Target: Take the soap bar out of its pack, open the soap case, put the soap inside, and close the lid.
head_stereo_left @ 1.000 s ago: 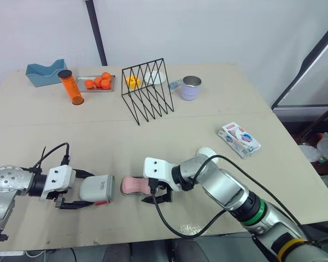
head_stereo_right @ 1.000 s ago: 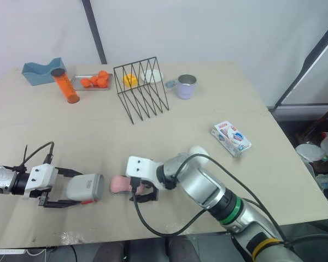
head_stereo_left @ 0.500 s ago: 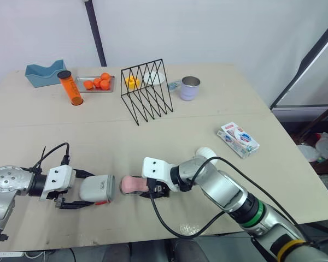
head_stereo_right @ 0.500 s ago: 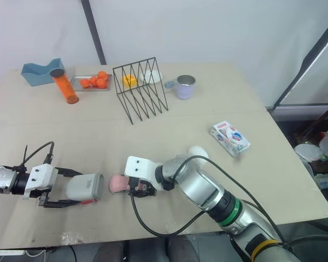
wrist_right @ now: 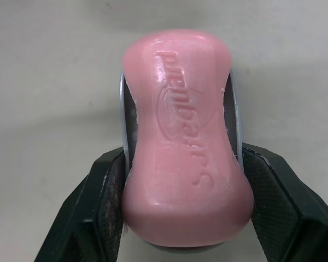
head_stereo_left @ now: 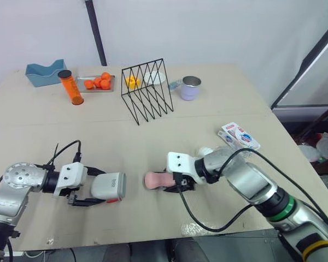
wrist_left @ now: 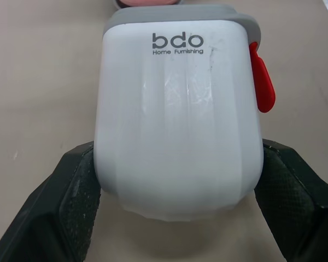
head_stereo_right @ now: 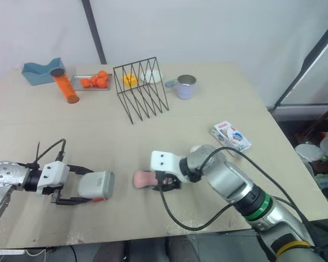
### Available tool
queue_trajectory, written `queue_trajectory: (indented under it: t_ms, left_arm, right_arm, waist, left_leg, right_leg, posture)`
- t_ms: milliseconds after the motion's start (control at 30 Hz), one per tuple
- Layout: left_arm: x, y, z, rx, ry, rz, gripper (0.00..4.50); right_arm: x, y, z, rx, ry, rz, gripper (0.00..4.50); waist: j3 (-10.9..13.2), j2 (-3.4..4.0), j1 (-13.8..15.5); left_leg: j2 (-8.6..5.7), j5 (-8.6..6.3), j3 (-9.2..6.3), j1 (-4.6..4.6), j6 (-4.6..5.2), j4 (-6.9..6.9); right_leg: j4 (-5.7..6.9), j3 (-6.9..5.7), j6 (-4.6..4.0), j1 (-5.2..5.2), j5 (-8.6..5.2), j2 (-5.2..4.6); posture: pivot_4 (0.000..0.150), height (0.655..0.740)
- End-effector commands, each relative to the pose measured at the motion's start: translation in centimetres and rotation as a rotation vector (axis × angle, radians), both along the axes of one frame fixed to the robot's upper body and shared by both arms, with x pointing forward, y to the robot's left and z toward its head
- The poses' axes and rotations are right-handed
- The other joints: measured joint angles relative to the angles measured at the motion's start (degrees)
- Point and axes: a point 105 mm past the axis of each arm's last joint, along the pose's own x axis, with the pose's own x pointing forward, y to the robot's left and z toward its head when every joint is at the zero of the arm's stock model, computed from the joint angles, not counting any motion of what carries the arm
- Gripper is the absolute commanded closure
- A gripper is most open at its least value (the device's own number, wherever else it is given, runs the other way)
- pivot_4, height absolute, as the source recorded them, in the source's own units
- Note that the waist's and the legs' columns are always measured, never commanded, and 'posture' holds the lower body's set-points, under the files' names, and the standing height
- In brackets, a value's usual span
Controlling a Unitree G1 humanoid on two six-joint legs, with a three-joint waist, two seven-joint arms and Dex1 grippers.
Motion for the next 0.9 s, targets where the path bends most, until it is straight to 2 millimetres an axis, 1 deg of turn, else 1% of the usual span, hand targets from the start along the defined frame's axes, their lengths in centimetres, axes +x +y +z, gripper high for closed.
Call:
queue_trajectory:
  t_ms: [33, 300, 633, 900]
  left_arm:
    - [0.7, -1.1, 0.4, -0.008, -0.041, -0.011, 1.03]
    - [1.8, -2.9, 0.3, -0.031, -0.058, -0.014, 1.03]
    - [2.5, -3.9, 0.3, -0.027, -0.076, 0.000, 1.03]
    - [2.7, -4.9, 0.7, -0.058, -0.080, -0.002, 1.03]
  right_arm:
    - [0.3, 0.1, 1.8, 0.025, -0.046, 0.042, 1.96]
    - [0.4, 0.2, 2.5, 0.021, -0.046, 0.061, 1.96]
    - [0.7, 0.4, 2.9, -0.010, -0.039, 0.039, 1.96]
    - [0.4, 1.5, 2.9, -0.025, -0.033, 0.064, 1.96]
  waist:
    - [0.02, 0.03, -0.01]
    - [0.02, 0.03, 0.10]
    - [0.02, 0.04, 0.14]
    - [0.02, 0.04, 0.13]
  left_leg:
    - [0.02, 0.00, 0.00, 0.00, 0.00, -0.01]
    - [-0.01, 0.00, -0.01, -0.02, 0.00, 0.03]
    - [-0.01, 0.00, -0.01, -0.02, 0.00, 0.03]
    - [-0.01, 0.00, -0.01, -0.02, 0.00, 0.03]
  right_leg:
    - [0.00, 0.00, -0.02, -0.01, 0.01, 0.02]
    - [0.01, 0.00, -0.02, 0.01, 0.01, -0.01]
    - [0.02, 0.00, -0.10, 0.01, 0.06, -0.01]
    - [0.02, -0.01, -0.10, 0.01, 0.06, -0.01]
  posture:
    - [0.150, 0.7400]
    - [0.150, 0.7400]
    - [0.150, 0.7400]
    - [0.150, 0.7400]
